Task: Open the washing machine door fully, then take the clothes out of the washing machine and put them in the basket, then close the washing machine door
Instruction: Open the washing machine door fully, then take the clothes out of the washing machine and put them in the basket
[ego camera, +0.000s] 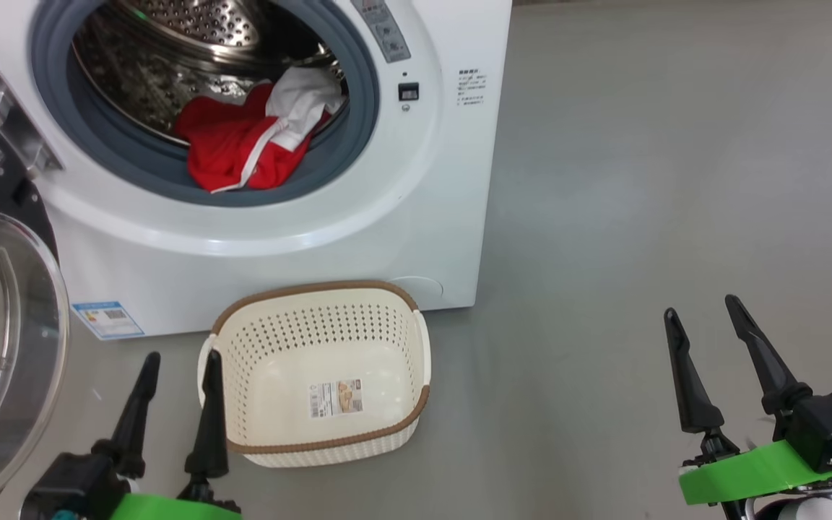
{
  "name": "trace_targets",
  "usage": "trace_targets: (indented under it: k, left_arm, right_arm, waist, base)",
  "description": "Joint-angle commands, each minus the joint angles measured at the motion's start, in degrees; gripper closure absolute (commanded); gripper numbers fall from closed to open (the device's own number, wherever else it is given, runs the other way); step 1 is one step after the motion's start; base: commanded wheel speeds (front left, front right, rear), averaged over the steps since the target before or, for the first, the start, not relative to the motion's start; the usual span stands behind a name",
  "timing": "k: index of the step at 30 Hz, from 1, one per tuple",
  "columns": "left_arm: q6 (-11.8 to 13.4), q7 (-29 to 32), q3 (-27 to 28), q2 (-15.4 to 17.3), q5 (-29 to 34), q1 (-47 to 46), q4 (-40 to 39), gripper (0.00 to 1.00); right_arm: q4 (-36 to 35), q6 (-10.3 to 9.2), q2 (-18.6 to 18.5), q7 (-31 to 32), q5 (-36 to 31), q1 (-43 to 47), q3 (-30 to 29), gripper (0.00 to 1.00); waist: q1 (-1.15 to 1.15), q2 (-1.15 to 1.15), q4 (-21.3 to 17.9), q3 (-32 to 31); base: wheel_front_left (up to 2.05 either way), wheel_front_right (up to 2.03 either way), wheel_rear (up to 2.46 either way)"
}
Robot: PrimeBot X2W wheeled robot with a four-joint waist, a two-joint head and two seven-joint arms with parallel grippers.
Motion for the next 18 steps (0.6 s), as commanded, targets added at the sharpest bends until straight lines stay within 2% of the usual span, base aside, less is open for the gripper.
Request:
trace_targets:
  k: [1, 18]
  left_arm:
    - [-0.57, -0.68, 2.27, 0.41, 0.75, 0.11, -1.76, 0.00]
    - [-1.05, -0.68, 3.42, 0.41, 2.04, 4.31, -2.96, 0.00]
  right_arm:
    - [-1.37, 0.36, -0.11, -0.36, -0.42, -0.11, 1.19, 0.00]
    - [-2.01, 0.36, -0.11, -0.37, 0.01, 2.45, 0.12, 0.00]
  waist:
    - [0.00, 0.00, -0.25, -1.22]
    - [0.00, 0.00, -0.73, -3.64]
  base:
    - [0.00, 0.00, 0.00]
    - [0.00, 0.00, 0.00]
